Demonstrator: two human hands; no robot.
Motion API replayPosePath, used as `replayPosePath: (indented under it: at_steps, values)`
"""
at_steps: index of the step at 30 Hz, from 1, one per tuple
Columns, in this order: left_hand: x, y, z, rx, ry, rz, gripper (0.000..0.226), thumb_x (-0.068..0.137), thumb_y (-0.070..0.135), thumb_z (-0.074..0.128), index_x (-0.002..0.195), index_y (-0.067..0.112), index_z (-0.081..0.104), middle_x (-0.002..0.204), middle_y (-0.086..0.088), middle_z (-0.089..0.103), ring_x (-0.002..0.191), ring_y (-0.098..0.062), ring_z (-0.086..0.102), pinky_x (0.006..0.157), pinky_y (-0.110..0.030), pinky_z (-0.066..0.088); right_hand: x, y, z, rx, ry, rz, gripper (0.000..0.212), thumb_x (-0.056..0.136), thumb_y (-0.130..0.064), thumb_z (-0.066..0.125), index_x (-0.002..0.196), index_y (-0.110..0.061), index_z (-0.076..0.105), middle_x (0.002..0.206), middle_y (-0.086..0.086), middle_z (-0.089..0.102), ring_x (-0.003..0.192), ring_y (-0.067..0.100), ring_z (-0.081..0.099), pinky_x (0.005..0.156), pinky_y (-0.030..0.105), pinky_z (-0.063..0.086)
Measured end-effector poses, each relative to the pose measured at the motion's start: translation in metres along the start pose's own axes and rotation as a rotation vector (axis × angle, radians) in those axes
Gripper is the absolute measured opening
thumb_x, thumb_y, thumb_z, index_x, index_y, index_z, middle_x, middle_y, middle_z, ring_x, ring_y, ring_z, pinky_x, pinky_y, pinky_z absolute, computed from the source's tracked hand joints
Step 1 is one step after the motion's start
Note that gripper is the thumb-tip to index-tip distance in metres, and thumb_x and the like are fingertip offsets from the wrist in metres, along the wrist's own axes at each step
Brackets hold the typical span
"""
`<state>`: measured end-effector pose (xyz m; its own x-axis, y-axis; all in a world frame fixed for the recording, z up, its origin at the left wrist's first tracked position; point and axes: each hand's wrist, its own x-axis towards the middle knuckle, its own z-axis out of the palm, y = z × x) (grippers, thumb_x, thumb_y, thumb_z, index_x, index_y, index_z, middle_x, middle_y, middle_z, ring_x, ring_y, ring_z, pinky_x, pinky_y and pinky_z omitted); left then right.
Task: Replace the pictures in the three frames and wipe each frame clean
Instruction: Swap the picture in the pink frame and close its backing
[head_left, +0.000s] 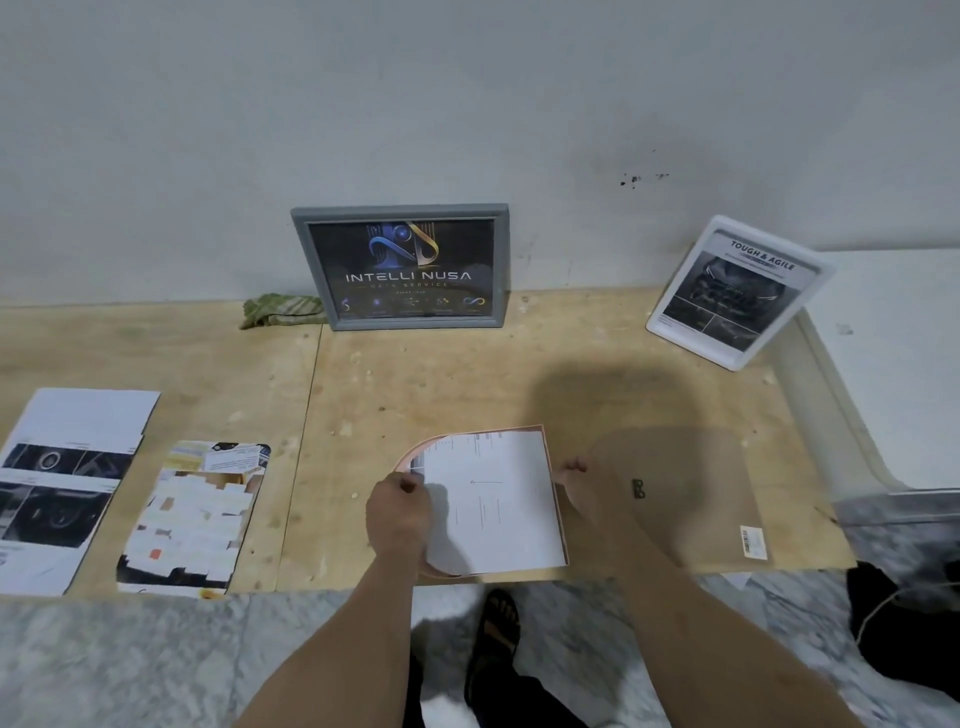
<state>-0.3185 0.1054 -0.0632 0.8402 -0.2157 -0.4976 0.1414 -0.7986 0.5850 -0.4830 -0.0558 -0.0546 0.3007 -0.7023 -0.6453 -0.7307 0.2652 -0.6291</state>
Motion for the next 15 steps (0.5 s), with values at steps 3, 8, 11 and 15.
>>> replayPosePath:
  at_steps: [3,8,11,15]
  values:
    - [-0.010,0.016,0.022,0.074,-0.080,0.072,0.027,0.089,0.009,0.052,0.103,0.016,0.074,0.107,-0.005,0.072,0.090,-0.023,0.060,0.073,-0.023,0.037,0.005,0.012,-0.011,-0.032,0.060,0.037,0.026,0.094,-0.019,0.051,0.105,0.000,0.065,0.109,0.018,0.066,0.103,0.034,0.060,0.082,0.031,0.046]
    - [-0.035,0.054,0.071,0.110,-0.293,0.187,0.021,0.089,0.013,0.058,0.103,0.020,0.072,0.098,0.008,0.065,0.099,-0.018,0.061,0.080,-0.019,0.038,0.006,0.043,-0.060,-0.137,0.242,0.110,0.015,0.090,-0.014,0.054,0.087,-0.004,0.064,0.096,0.020,0.066,0.097,0.036,0.061,0.078,0.034,0.044]
    - [-0.049,0.072,0.102,0.103,-0.485,0.150,0.003,0.085,0.022,0.065,0.084,0.021,0.068,0.079,0.009,0.065,0.083,-0.020,0.065,0.073,-0.024,0.047,0.004,0.071,-0.097,-0.263,0.329,0.144,0.018,0.093,-0.019,0.047,0.096,-0.005,0.058,0.103,0.020,0.058,0.104,0.039,0.055,0.085,0.041,0.044]
    - [-0.055,0.083,0.134,0.132,-0.633,0.066,0.025,0.084,0.034,0.067,0.093,0.011,0.068,0.076,-0.005,0.066,0.057,-0.023,0.065,0.062,-0.031,0.057,0.007,0.107,-0.136,-0.391,0.397,0.329,0.040,0.095,-0.023,0.041,0.131,-0.004,0.040,0.135,0.022,0.037,0.125,0.042,0.035,0.101,0.048,0.034]
